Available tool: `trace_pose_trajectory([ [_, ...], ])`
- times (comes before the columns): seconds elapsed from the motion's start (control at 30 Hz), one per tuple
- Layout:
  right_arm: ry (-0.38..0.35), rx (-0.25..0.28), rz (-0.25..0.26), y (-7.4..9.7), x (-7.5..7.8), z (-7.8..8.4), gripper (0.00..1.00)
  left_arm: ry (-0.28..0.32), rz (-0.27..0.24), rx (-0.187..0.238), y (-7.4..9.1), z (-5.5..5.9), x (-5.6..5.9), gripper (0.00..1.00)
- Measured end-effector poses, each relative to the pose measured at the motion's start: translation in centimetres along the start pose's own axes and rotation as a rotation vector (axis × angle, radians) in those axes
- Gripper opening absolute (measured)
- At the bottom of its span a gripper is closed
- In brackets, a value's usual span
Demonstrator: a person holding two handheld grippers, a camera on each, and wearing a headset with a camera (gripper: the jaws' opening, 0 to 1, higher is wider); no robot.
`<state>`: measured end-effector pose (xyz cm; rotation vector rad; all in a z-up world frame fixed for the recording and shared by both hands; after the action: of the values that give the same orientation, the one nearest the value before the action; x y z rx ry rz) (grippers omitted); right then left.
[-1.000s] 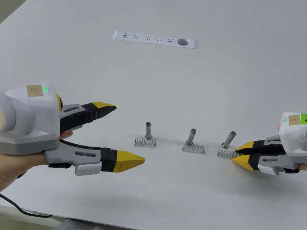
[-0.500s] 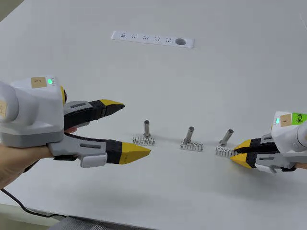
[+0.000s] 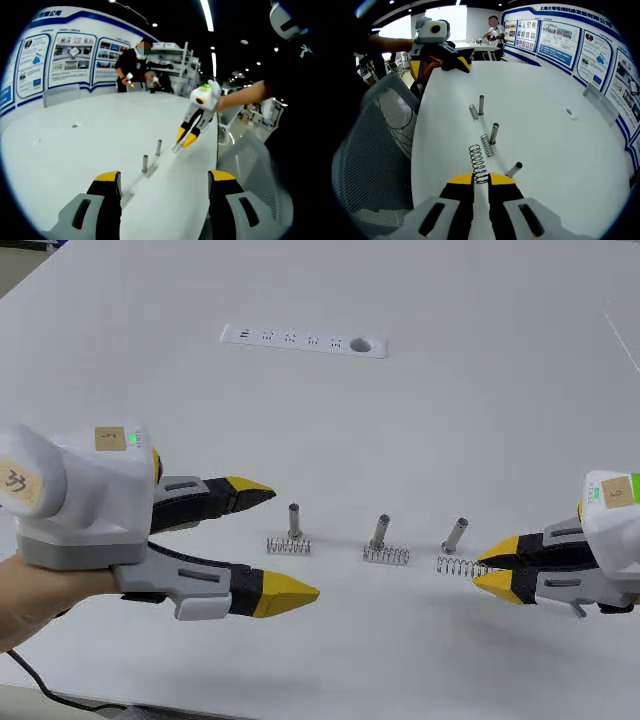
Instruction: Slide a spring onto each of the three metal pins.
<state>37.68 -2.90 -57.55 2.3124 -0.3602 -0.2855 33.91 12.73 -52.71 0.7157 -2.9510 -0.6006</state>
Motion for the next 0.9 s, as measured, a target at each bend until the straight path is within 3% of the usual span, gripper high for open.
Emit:
trace_pose_trajectory([
  [0.23,0.051,0.082,-0.035,1.7,-2.6,-5.3,0.11,-0.067,0.034,0.017,-1.6,-1.4,1.1,0.67],
  [0.4,0.059,0.135,-0.07,1.8,-4.2,-8.3,0.11,-0.096,0.072,0.021,-2.7,-2.2,1.9,0.63],
  [0.67,0.111,0.114,-0.095,0.9,-5.9,-9.1,0.11,-0.115,0.073,0.059,-2.8,-3.4,2.0,0.56],
  [0.9,0.133,0.11,-0.114,0.3,-6.9,-9.4,0.11,-0.142,0.082,0.051,-2.9,-3.3,2.1,0.46],
])
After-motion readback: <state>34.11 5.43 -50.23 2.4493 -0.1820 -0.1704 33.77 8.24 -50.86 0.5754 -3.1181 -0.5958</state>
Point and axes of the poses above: the centre of the closed fingertips' face, and the gripper's own axes: y roughly backward along the fingers, x roughly to its right, z roughly out of its underside, the point moved 1 cm from there along y, roughly backward along the fingers, and after that the axes turned 14 degrees about -y, right-handed, at the moved point
